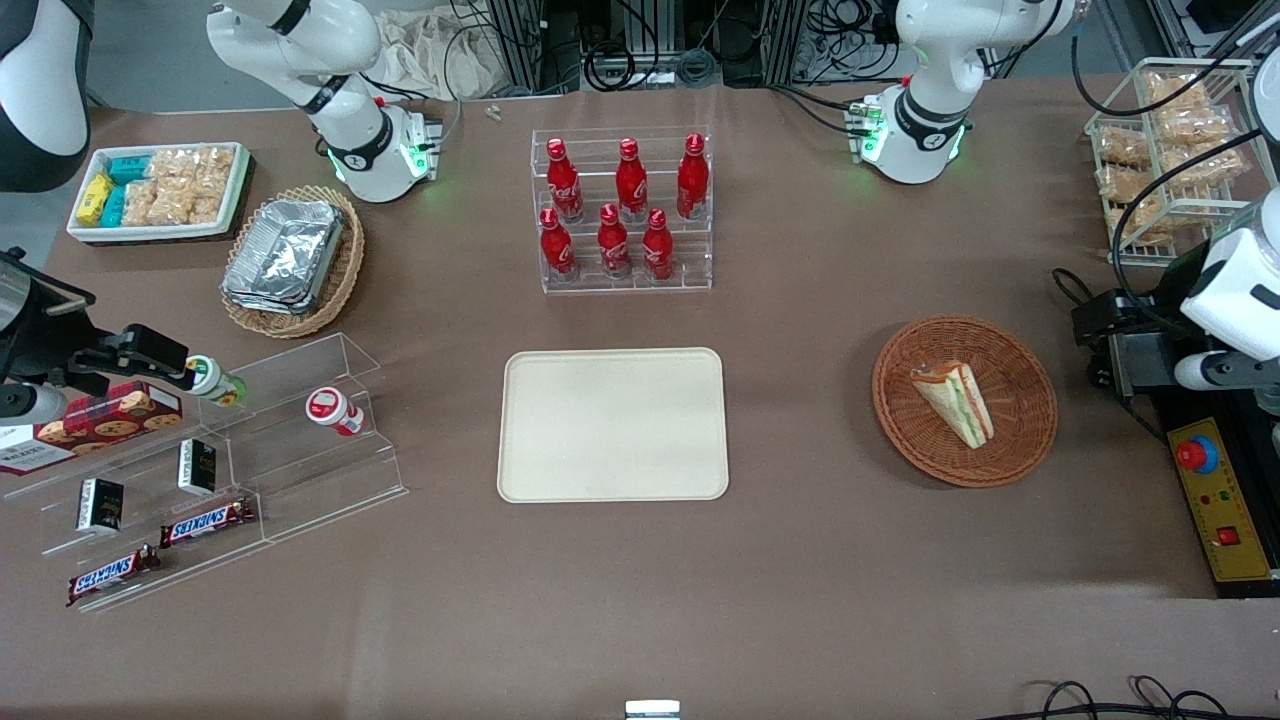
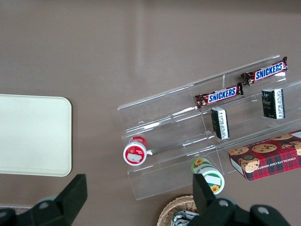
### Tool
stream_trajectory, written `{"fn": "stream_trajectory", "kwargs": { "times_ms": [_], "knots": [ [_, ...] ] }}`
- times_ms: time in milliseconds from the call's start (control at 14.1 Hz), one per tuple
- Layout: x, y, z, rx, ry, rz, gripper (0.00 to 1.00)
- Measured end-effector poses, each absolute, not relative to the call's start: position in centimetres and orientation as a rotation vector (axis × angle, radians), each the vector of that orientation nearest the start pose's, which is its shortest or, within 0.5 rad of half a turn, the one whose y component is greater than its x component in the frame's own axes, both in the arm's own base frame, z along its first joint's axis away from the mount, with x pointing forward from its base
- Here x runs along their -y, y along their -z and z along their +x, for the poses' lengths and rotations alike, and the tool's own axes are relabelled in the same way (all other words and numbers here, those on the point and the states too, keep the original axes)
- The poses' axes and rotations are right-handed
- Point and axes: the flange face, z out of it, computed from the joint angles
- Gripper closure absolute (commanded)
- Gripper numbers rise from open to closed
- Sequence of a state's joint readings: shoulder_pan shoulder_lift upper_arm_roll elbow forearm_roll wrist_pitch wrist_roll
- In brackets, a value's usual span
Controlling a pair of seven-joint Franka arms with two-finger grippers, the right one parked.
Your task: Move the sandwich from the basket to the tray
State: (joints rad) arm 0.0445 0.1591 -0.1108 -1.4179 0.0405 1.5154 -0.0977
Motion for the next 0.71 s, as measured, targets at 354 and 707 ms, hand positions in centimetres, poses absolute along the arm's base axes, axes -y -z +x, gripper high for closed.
{"fn": "stream_trajectory", "kwargs": {
  "times_ms": [354, 707],
  "knots": [
    [2.5, -60.1, 59.8, 0.069, -0.068, -3.113, 0.0],
    [2.6, -54.6, 59.4, 0.141, -0.129, -3.101, 0.0]
  ]
}}
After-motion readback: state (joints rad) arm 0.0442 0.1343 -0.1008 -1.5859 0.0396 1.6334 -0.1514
